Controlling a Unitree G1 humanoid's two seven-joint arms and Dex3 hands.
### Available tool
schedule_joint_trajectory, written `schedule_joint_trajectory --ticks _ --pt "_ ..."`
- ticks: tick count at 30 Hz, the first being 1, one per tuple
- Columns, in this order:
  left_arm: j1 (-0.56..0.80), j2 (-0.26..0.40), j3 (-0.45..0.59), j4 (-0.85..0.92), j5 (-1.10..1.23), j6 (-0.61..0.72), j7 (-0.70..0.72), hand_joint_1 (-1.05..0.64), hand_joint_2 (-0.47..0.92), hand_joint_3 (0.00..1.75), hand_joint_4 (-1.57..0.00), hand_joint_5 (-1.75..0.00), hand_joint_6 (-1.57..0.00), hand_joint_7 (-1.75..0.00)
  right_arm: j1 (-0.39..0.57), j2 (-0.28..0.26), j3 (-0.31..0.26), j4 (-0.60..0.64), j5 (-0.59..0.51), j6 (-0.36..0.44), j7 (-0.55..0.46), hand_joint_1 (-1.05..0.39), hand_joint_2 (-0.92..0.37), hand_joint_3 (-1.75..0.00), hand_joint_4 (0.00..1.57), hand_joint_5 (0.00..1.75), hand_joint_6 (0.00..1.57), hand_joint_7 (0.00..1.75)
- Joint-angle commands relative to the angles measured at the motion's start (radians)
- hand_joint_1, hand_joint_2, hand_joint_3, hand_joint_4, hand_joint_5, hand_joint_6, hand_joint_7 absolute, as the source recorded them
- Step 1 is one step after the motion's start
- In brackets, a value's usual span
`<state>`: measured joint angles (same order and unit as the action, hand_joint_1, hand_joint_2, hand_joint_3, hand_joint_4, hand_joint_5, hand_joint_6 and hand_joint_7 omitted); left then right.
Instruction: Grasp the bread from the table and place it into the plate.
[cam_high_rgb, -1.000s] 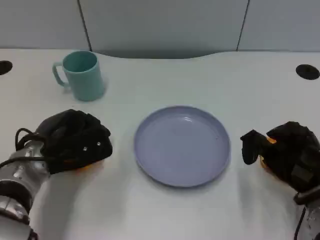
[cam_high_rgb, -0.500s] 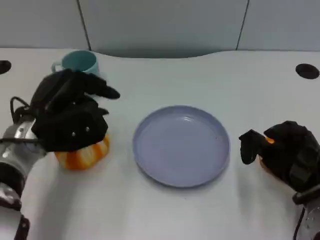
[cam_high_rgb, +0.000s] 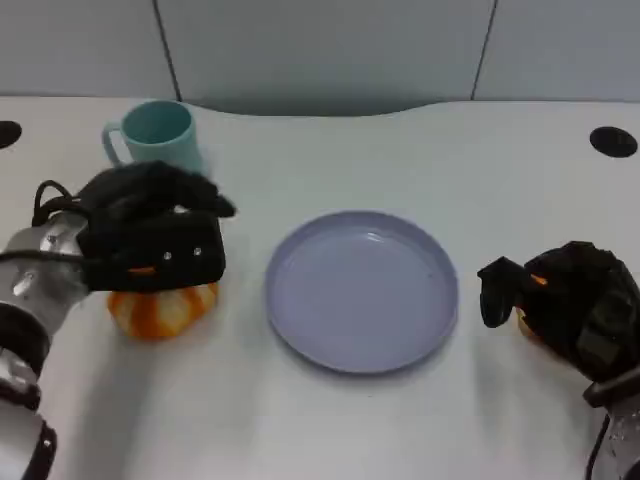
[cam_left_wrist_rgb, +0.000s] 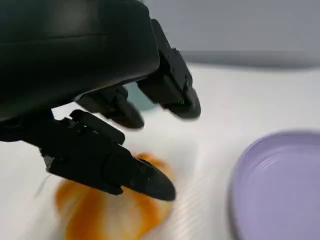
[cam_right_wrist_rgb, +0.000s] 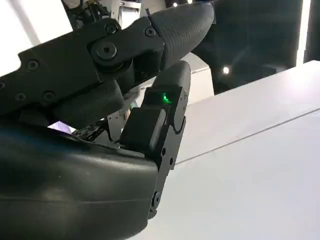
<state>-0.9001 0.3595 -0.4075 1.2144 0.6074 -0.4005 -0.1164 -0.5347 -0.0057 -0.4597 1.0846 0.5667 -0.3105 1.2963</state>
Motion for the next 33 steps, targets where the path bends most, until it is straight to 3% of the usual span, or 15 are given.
schedule_joint_trajectory --ticks 1,6,12,16,17,18,20,21,23,27,29,33 --pt "0.005 0.023 -0.024 -0.015 0.012 0.062 -0.035 -1.04 0.92 0.20 -0.03 0.00 -0.11 0.00 -0.004 -0.011 -0.002 -0.004 0.003 -0.003 -0.004 -0.49 -0.88 0.00 0.73 1.43 1.25 0.04" --pt "0.011 0.014 -0.046 0.019 0.012 0.094 -0.042 -1.05 0.92 0.29 0.00 0.00 -0.06 0.00 -0.004 -0.013 -0.003 0.000 0.010 0.014 0.002 -0.49 -0.88 0.00 0.74 1.40 1.25 0.04" --pt "0.020 -0.014 -0.073 0.067 0.024 0.144 -0.050 -1.05 0.92 0.12 0.00 0.00 -0.04 0.00 -0.004 -0.015 -0.003 -0.002 0.009 0.018 0.008 -0.47 -0.89 0.00 0.75 1.40 1.24 0.05" --pt "0.048 -0.046 -0.124 0.106 0.076 0.171 0.044 -0.86 0.84 0.02 -0.09 -0.05 -0.06 -0.01 -0.002 -0.018 0.000 -0.005 0.006 0.016 0.013 -0.49 -0.89 0.00 0.73 1.40 1.23 0.04" --pt "0.058 -0.056 -0.137 0.114 0.089 0.180 0.075 -0.72 0.82 0.01 -0.34 -0.19 -0.09 -0.03 -0.001 -0.016 -0.002 -0.005 0.008 0.011 0.016 -0.49 -0.90 0.00 0.73 1.40 1.23 0.04" --pt "0.071 -0.069 -0.143 0.124 0.096 0.187 0.105 -0.67 0.82 0.01 -0.43 -0.24 -0.10 -0.03 0.002 -0.013 -0.004 -0.008 0.010 0.003 0.014 -0.49 -0.90 0.00 0.73 1.40 1.23 0.05" --pt "0.086 -0.084 -0.143 0.136 0.095 0.191 0.137 -0.60 0.82 0.00 -0.46 -0.64 -0.17 -0.03 0.008 -0.009 -0.005 -0.014 0.010 -0.004 0.007 -0.49 -0.89 0.00 0.74 1.40 1.24 0.05" --pt "0.096 -0.094 -0.133 0.141 0.083 0.190 0.158 -0.59 0.82 0.00 -0.44 -0.74 -0.18 -0.02 0.010 -0.008 -0.004 -0.019 0.010 -0.005 0.007 -0.49 -0.89 0.00 0.74 1.40 1.24 0.05" --pt "0.115 -0.109 -0.106 0.145 0.057 0.175 0.210 -0.45 0.81 0.00 -0.44 -0.75 -0.33 -0.06 0.018 -0.008 0.000 -0.033 0.009 0.001 0.003 -0.50 -0.89 0.00 0.75 1.39 1.24 0.06" --pt "0.121 -0.121 -0.076 0.151 0.034 0.170 0.247 -0.34 0.81 0.00 -0.75 -0.50 -0.71 -0.06 0.031 -0.009 0.007 -0.054 0.007 0.007 0.000 -0.52 -0.89 0.00 0.74 1.40 1.23 0.06" --pt "0.120 -0.121 -0.073 0.153 0.031 0.169 0.253 -0.26 0.83 0.01 -0.87 -0.49 -0.92 -0.12 0.036 -0.008 0.010 -0.067 0.002 -0.003 -0.014 -0.56 -0.89 0.00 0.75 1.41 1.24 0.07" --pt "0.114 -0.102 -0.053 0.148 0.015 0.135 0.263 -0.19 0.77 0.00 -0.96 -0.47 -1.06 -0.13 0.058 -0.002 0.025 -0.107 -0.015 -0.024 -0.067 -0.58 -0.88 -0.01 0.79 1.35 1.24 0.09"
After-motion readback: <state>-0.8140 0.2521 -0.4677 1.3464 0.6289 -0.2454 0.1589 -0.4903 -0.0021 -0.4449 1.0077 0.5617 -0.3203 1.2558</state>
